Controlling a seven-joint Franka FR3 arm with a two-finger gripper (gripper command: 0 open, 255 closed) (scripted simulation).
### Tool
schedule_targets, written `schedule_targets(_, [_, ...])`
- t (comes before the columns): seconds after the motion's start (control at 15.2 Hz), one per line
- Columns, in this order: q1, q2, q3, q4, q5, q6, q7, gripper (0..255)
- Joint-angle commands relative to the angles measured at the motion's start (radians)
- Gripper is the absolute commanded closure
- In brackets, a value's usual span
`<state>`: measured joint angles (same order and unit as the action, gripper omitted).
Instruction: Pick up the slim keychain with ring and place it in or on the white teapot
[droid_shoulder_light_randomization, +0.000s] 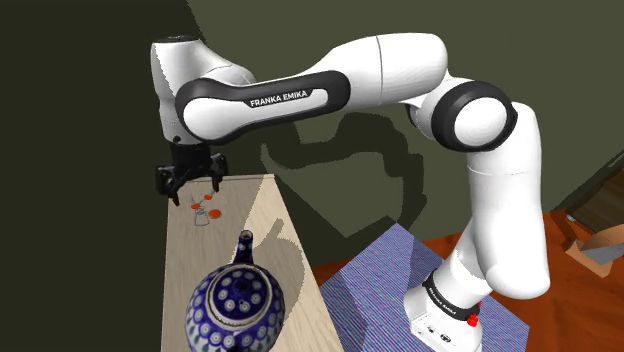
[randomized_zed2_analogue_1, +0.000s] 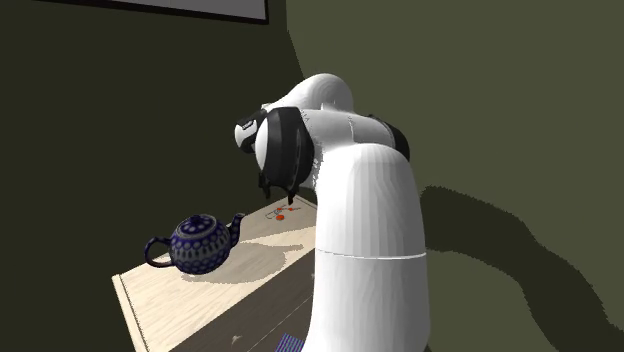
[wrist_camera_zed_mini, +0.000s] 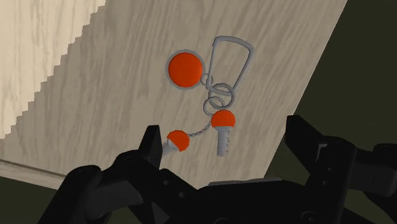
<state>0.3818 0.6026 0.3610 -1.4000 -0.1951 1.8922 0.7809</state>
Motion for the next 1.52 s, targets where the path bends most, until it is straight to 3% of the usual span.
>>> schedule_targets(0.0, [0.002,0.013,-0.003,-0.007,-0.004,0.02,0.003,0])
schedule_targets(0.2, [0.001,0.025,-0.006,-0.037,-0.01,0.061,0.007,0])
schedule_targets(0.73, [0.001,0.025,-0.006,-0.037,-0.01,0.061,0.007,0])
schedule_targets(0.79, [0.001,0.025,-0.006,-0.037,-0.01,0.061,0.007,255])
schedule_targets(1.45, [0.001,0.02,-0.004,-0.031,-0.008,0.051,0.006,255])
